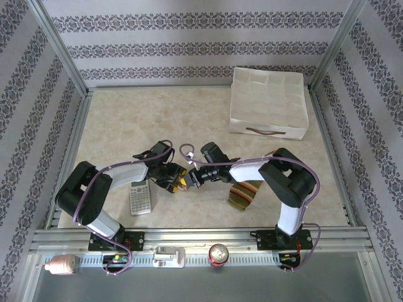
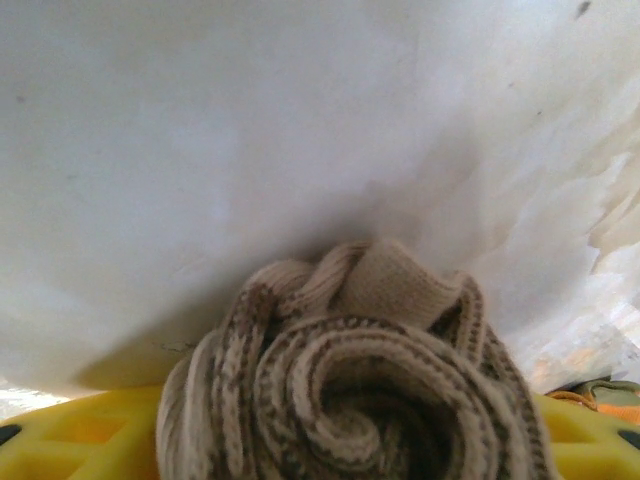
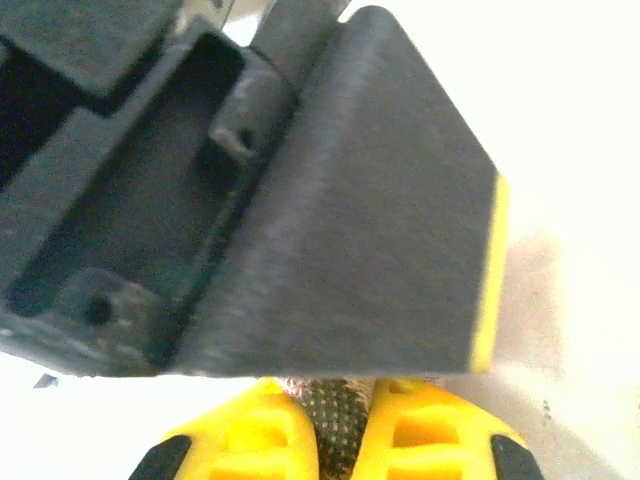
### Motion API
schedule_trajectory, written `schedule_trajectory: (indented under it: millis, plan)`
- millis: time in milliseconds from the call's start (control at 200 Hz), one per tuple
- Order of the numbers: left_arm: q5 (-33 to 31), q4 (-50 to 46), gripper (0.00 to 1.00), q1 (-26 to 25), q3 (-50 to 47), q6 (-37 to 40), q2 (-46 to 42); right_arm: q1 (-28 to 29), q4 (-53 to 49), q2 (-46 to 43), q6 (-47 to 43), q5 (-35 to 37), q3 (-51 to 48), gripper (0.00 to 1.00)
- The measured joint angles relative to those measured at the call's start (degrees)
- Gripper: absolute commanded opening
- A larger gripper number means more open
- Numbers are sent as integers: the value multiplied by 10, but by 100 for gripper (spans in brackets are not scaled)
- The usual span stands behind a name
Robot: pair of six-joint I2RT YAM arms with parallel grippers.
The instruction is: Roll the socks
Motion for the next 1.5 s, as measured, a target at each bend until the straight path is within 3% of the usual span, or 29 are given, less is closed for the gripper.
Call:
schedule_trajectory:
  millis: [65,190,230,315,400,465,515,530,694,809,1089,1504]
  plan:
    - [0,-1,48,0,-1,2,0,-9,17,5,36,-23,-6,0]
    - [3,-5,6,0,-4,9,-6,-13,16,4,79,-45,-8,0]
    - [3,0,0,0,-4,14,-9,-15,6,-2,85,-43,-8,1]
    - [8,44,0,-5,-2,21,-6,-22,-42,-37,94,-4,-9,40]
    - [1,66,0,-12,7,21,1,-30,-108,-100,109,45,-9,64]
    - [-5,64,0,-12,21,14,0,-31,-165,-178,131,94,-3,73]
    - [-5,61,0,-12,42,7,0,-35,-199,-244,154,121,9,96]
    - [-4,58,0,-12,51,4,0,-38,-205,-261,167,129,12,98]
    - [18,51,0,-11,170,-38,7,-84,-260,-413,295,195,36,98]
    - [39,56,0,-11,236,-72,34,-90,-272,-449,426,204,22,98]
    - [78,51,0,-11,331,-119,105,-118,-256,-427,651,202,-19,98]
    - [101,53,0,-12,336,-165,106,-172,-151,-321,734,155,-19,87]
